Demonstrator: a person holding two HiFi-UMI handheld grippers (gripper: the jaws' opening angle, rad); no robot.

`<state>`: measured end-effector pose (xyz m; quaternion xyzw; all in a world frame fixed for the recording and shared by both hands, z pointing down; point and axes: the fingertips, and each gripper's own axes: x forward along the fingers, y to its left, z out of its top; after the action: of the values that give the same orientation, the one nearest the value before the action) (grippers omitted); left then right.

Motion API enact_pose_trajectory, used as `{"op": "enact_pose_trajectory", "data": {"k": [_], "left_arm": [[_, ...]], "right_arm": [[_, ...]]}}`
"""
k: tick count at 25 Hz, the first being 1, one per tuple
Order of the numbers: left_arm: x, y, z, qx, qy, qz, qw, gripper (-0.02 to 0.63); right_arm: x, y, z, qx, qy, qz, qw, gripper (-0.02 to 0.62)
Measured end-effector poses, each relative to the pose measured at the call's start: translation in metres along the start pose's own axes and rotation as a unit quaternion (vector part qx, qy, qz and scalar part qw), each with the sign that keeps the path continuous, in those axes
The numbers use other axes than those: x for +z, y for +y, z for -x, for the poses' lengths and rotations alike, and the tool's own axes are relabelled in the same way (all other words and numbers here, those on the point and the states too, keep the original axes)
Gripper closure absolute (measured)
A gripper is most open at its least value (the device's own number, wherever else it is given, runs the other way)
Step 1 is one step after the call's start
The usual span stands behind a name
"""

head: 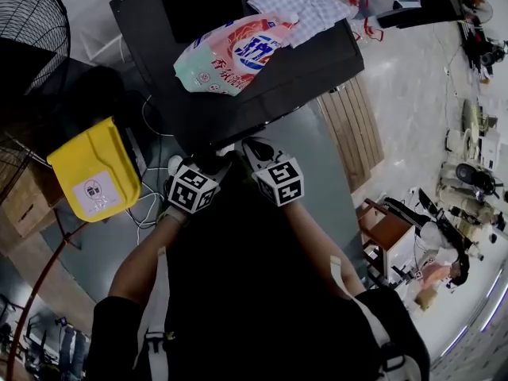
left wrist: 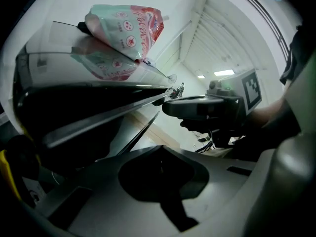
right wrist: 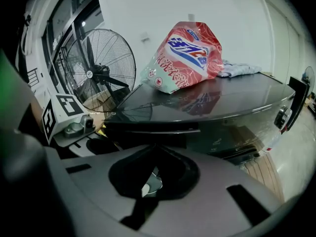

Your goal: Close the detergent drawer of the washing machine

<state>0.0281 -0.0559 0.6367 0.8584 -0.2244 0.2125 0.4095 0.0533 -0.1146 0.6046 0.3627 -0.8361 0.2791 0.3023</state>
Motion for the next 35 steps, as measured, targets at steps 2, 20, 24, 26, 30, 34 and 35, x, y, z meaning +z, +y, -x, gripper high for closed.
{"op": "enact_pose_trajectory", "data": {"k": [2,20,24,26,30,34,35], "left_arm": [[0.003,-0.002,-0.002,0.0,-0.002,-0.01,1.0,0.595],[0.014,0.027,0.006,0.037,-0.036,0.06,0.9969,0.597],[0.013,0.028,0.005,0.037,-0.036,0.063,0.9967,0.597],[0.013,0.028,0.005,0.037,-0.037,0.062,0.9967,0.597],[0.013,0.029,0.005,0.031,-0.035,0.061,0.997,0.597],[0.012,0.026,0.005,0.023,-0.029,0.054,0.9978,0.597],[0.012,0.024,0.006,0.019,-0.028,0.051,0.9981,0.595]], "right_arm": [[0.0,0.0,-0.001,0.004,0.003,0.005,1.0,0.578],[0.012,-0.018,-0.006,-0.003,0.003,-0.021,1.0,0.58],[0.011,-0.021,-0.006,-0.007,0.006,-0.021,1.0,0.58],[0.01,-0.02,-0.006,-0.007,0.004,-0.021,1.0,0.58],[0.011,-0.021,-0.007,-0.012,-0.008,-0.026,1.0,0.578],[0.012,-0.019,-0.002,-0.022,-0.014,-0.03,0.999,0.58],[0.012,-0.018,0.0,-0.024,-0.015,-0.034,0.999,0.578]]}}
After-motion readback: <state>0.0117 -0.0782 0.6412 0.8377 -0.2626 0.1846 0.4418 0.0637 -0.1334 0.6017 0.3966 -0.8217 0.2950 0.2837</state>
